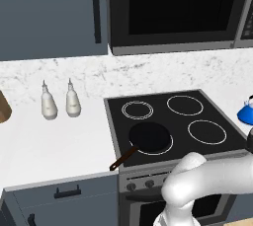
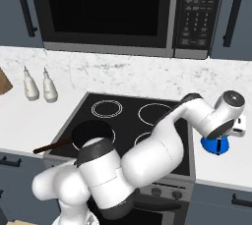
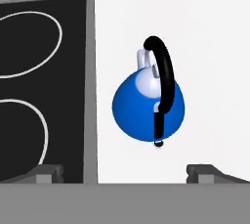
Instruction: Pick the kettle from the counter and place it on a stove burner. Then turn the burner on.
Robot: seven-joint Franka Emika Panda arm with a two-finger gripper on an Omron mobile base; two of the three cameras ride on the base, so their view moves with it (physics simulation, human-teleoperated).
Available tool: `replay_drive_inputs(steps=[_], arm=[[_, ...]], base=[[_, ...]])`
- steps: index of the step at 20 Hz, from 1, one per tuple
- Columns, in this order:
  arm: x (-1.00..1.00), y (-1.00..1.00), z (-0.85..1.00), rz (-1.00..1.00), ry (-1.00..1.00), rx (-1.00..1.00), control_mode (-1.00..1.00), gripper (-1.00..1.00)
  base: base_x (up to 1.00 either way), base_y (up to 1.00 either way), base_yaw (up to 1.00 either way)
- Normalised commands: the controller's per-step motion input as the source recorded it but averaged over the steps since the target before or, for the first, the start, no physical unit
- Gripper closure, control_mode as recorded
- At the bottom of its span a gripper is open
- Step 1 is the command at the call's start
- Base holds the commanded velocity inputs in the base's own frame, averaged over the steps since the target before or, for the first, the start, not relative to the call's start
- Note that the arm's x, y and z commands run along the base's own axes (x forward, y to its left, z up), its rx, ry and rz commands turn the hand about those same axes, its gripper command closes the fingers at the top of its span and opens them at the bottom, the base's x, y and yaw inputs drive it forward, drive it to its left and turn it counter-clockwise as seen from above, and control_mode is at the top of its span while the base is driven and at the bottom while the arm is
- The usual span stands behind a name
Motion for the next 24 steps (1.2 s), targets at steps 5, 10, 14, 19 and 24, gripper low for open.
replay_drive_inputs(steps=[5, 10, 14, 19, 24], arm=[[0.29, -0.08, -0.19, 0.05, 0.01, 0.0, -1.0, -1.0], [0.39, 0.0, -0.26, 0.05, 0.02, 0.03, -1.0, -1.0], [0.29, -0.12, -0.33, 0.04, 0.01, 0.02, -1.0, -1.0], [0.24, -0.27, -0.28, 0.03, 0.0, 0.0, -1.0, -1.0], [0.07, -0.11, -0.04, 0.01, 0.0, 0.0, -1.0, -1.0]], base=[[0.0, 0.0, 0.0], [0.0, 0.0, 0.0], [0.0, 0.0, 0.0], [0.0, 0.0, 0.0], [0.0, 0.0, 0.0]])
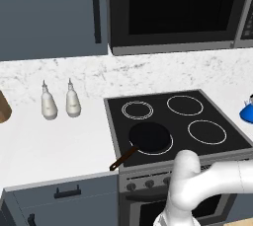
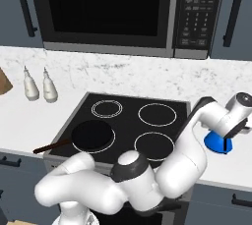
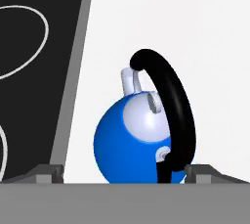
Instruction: Pick the kettle from the counter and place it on a stove burner. Then turn the burner on.
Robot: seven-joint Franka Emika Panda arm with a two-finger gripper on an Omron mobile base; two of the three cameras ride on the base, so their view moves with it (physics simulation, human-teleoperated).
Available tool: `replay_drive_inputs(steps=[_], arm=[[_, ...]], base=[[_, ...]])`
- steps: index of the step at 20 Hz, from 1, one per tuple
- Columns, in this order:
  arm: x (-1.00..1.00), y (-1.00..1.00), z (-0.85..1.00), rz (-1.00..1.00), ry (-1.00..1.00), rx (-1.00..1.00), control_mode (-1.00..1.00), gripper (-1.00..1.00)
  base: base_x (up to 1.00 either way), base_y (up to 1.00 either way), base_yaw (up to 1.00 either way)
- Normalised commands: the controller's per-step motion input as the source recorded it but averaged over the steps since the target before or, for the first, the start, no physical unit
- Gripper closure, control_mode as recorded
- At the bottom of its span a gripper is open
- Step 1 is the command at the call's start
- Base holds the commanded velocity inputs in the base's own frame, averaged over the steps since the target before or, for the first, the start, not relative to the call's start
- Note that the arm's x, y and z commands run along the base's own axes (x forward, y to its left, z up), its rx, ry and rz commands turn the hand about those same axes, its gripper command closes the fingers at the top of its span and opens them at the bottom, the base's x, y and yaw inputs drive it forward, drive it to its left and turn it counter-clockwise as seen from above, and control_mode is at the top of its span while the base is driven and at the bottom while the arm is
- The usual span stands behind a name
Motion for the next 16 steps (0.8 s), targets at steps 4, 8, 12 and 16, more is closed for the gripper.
replay_drive_inputs(steps=[4, 8, 12, 16], arm=[[-0.14, -0.14, 0.02, 0.01, -0.02, 0.0, -1.0, -1.0], [0.06, -0.21, -0.01, 0.02, 0.0, 0.0, -1.0, -1.0], [0.22, -0.05, -0.3, 0.05, 0.02, 0.0, -1.0, -1.0], [0.27, 0.0, -0.44, 0.09, 0.01, 0.0, -1.0, 1.0]], base=[[0.0, 0.0, 0.0], [0.0, 0.0, 0.0], [0.0, 0.0, 0.0], [0.0, 0.0, 0.0]])
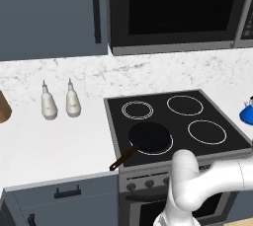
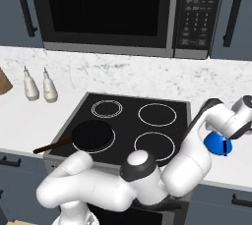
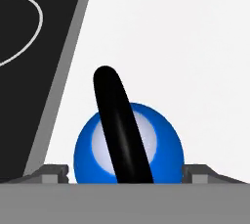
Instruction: Pick the kettle from the counter and place it on a stove burner. Then turn the burner on.
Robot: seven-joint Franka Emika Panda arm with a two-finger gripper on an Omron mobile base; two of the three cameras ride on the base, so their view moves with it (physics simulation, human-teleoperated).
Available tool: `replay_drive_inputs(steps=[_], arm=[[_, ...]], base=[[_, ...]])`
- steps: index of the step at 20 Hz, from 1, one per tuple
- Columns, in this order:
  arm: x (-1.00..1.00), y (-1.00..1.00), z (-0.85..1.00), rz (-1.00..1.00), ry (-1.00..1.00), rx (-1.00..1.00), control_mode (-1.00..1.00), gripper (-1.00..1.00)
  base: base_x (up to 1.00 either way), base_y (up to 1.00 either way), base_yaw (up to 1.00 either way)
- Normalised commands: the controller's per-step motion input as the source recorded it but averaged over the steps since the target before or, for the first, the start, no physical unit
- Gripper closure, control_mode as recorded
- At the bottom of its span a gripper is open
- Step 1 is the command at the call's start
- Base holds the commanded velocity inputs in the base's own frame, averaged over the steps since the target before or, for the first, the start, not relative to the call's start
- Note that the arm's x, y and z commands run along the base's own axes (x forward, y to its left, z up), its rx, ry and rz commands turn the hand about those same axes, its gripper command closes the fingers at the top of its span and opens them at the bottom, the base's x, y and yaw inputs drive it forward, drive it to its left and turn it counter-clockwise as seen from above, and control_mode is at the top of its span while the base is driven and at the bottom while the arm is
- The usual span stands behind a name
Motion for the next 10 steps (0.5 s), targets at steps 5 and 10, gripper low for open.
replay_drive_inputs(steps=[5, 10], arm=[[0.16, 0.0, -0.05, 0.01, 0.0, 0.0, -1.0, 1.0], [-0.12, 0.45, 0.0, 0.06, -0.06, 0.0, -1.0, 1.0]], base=[[0.0, 0.0, 0.0], [0.0, 0.0, 0.0]])
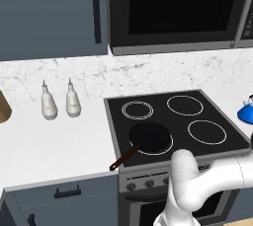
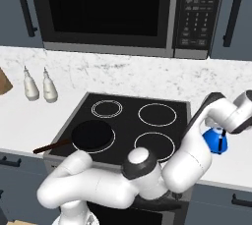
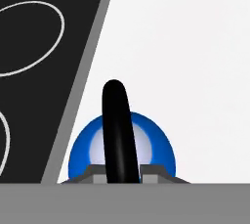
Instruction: Pick the kettle from the counter and place it on a stove burner. Then turn the burner on.
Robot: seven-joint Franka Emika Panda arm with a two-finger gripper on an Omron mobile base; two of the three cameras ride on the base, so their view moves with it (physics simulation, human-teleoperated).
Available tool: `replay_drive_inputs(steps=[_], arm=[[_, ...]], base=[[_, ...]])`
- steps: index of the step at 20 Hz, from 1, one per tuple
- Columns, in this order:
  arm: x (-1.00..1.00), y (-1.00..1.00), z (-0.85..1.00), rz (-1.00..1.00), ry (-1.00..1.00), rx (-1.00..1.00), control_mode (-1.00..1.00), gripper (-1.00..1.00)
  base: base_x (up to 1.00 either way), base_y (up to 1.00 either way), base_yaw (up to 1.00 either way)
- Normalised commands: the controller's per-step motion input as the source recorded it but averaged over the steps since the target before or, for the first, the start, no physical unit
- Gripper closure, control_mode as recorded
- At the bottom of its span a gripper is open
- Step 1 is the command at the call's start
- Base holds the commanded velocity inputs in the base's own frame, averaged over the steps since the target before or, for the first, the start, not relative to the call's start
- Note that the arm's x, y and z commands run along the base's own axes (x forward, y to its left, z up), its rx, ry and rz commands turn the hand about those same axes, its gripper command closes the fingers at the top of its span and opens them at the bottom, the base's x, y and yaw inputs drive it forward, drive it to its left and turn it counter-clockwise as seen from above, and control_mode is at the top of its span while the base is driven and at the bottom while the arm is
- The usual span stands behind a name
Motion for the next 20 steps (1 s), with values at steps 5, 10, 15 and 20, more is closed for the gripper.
replay_drive_inputs(steps=[5, 10, 15, 20], arm=[[-0.24, 1.0, 0.0, 0.11, -0.13, -0.02, -1.0, 1.0], [-0.12, 1.0, 0.0, 0.06, -0.14, -0.04, -1.0, 1.0], [0.0, 1.0, 0.0, 0.0, -0.21, -0.09, -1.0, 1.0], [0.0, 1.0, 0.04, 0.0, -0.26, -0.13, -1.0, 1.0]], base=[[0.0, 0.0, 0.0], [0.0, 0.0, 0.0], [0.0, 0.0, 0.0], [0.0, 0.0, 0.0]])
